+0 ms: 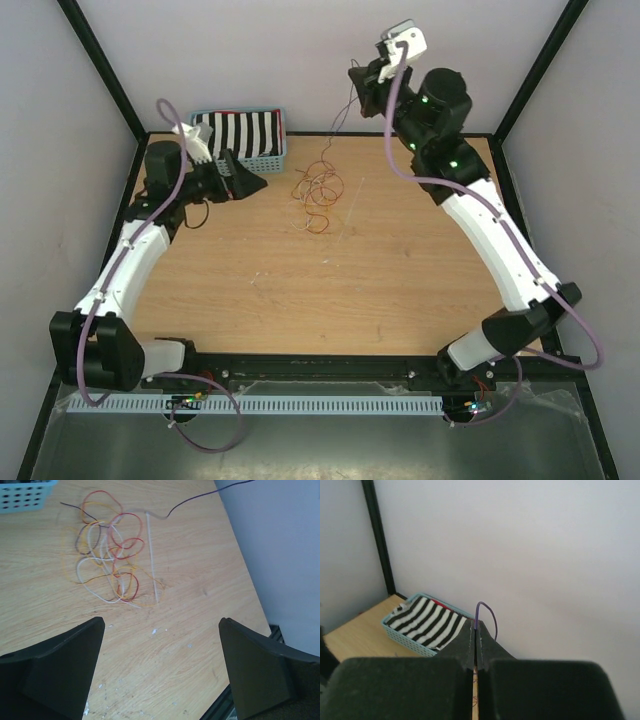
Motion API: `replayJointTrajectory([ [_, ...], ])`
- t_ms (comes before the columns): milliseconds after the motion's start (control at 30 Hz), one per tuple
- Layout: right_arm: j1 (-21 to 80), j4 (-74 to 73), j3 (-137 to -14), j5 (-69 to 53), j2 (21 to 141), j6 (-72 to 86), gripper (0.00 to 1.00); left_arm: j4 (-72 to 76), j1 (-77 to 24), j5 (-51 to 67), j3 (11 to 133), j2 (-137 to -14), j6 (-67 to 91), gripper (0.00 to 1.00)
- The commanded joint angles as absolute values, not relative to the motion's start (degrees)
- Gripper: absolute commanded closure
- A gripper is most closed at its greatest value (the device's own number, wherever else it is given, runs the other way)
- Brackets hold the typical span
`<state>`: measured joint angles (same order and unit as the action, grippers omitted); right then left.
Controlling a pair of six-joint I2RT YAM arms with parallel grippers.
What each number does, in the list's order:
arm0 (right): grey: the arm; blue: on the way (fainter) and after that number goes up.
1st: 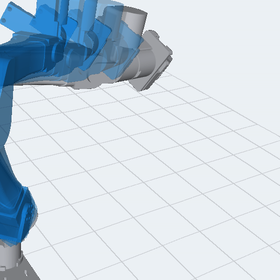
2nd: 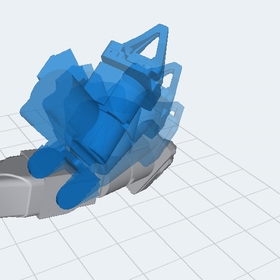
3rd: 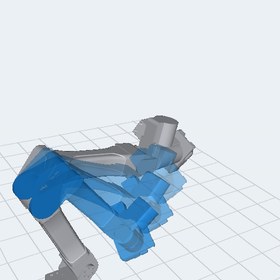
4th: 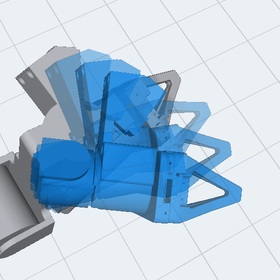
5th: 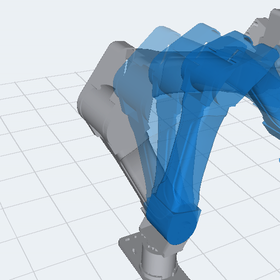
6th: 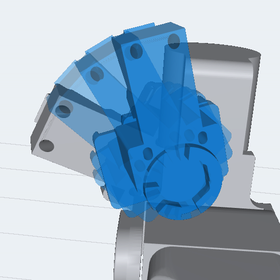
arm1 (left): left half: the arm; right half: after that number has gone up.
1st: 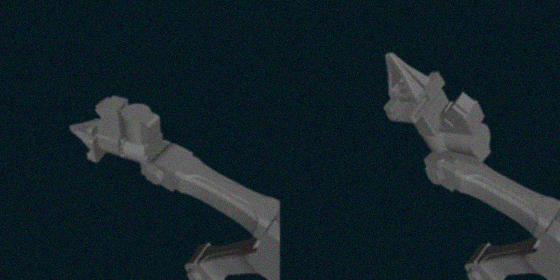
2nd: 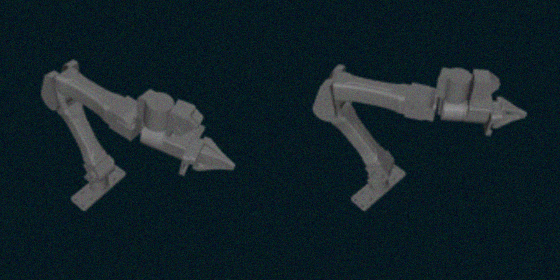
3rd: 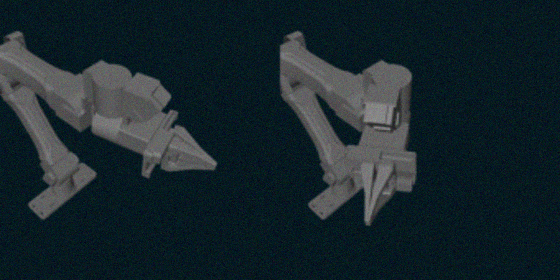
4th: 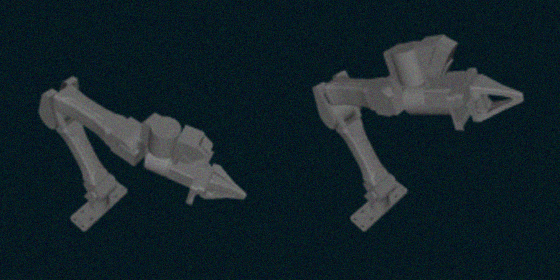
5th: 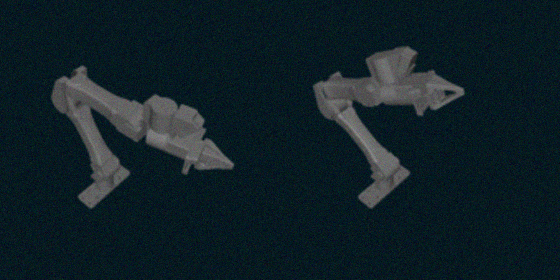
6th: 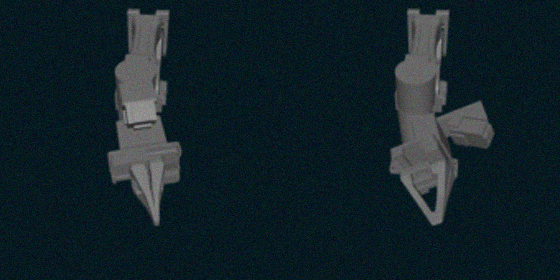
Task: Zip-tie the wires
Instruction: Untie the cable at the center of the board.
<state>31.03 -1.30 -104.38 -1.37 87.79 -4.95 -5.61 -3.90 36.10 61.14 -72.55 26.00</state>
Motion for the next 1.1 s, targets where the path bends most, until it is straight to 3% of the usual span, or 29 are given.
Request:
replayJointTrajectory([
  [0, 31.0, 0.0, -103.8, -6.0, 81.4, -1.2, 1.0, -0.8, -8.3, 36.6, 63.4, -73.3, 19.5, 0.01],
  [500, 30.9, -2.8, -99.5, -9.6, 69.2, 5.2, 1.0, 18.0, -23.0, 28.8, 59.2, -86.5, 8.3, 0.01],
  [1067, 30.9, -2.9, -96.2, -8.5, 65.6, 5.8, 1.0, 33.4, -30.2, 30.8, 73.8, -114.2, 6.4, 0.01],
])
